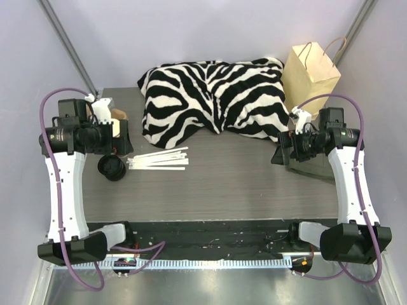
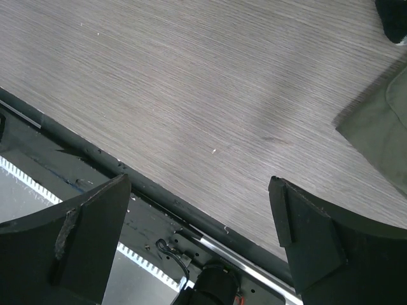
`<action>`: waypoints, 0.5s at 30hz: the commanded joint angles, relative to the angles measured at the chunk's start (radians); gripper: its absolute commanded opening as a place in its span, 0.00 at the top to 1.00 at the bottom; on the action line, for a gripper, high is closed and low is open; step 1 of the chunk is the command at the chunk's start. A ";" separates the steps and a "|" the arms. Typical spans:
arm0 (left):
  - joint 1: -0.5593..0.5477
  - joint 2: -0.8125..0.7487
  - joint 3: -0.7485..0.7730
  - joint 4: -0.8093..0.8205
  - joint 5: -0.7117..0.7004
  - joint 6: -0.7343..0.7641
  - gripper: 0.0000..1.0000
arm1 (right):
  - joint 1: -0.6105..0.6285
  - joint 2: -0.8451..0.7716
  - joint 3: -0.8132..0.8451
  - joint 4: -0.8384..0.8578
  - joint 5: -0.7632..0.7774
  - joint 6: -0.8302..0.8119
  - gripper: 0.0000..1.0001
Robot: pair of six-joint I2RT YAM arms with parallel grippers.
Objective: Pack the takeout coffee
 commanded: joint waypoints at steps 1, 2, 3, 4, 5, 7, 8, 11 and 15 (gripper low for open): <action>0.001 0.054 0.097 -0.030 -0.050 0.004 0.00 | 0.016 -0.004 0.022 0.024 -0.027 0.023 0.00; 0.002 0.068 0.117 -0.040 -0.054 0.004 0.00 | 0.018 -0.001 0.019 0.038 -0.028 0.037 0.00; 0.001 0.079 0.152 -0.050 -0.057 0.003 0.00 | 0.028 0.001 0.014 0.044 -0.030 0.043 0.00; 0.002 0.103 0.171 -0.057 -0.071 -0.004 0.00 | 0.033 0.001 0.008 0.048 -0.027 0.049 0.00; 0.004 0.116 0.209 -0.061 -0.072 -0.002 0.00 | 0.041 0.004 0.005 0.061 -0.022 0.063 0.00; 0.018 0.157 0.254 -0.073 -0.074 -0.001 0.00 | 0.059 0.006 -0.005 0.075 -0.007 0.080 0.00; 0.030 0.175 0.298 -0.080 -0.069 -0.001 0.00 | 0.064 0.006 -0.009 0.093 -0.002 0.096 0.00; 0.094 0.258 0.393 -0.108 -0.046 -0.005 0.00 | 0.091 0.009 -0.028 0.122 0.021 0.123 0.00; 0.176 0.389 0.533 -0.198 -0.012 0.010 0.00 | 0.114 0.009 -0.050 0.151 0.056 0.155 0.00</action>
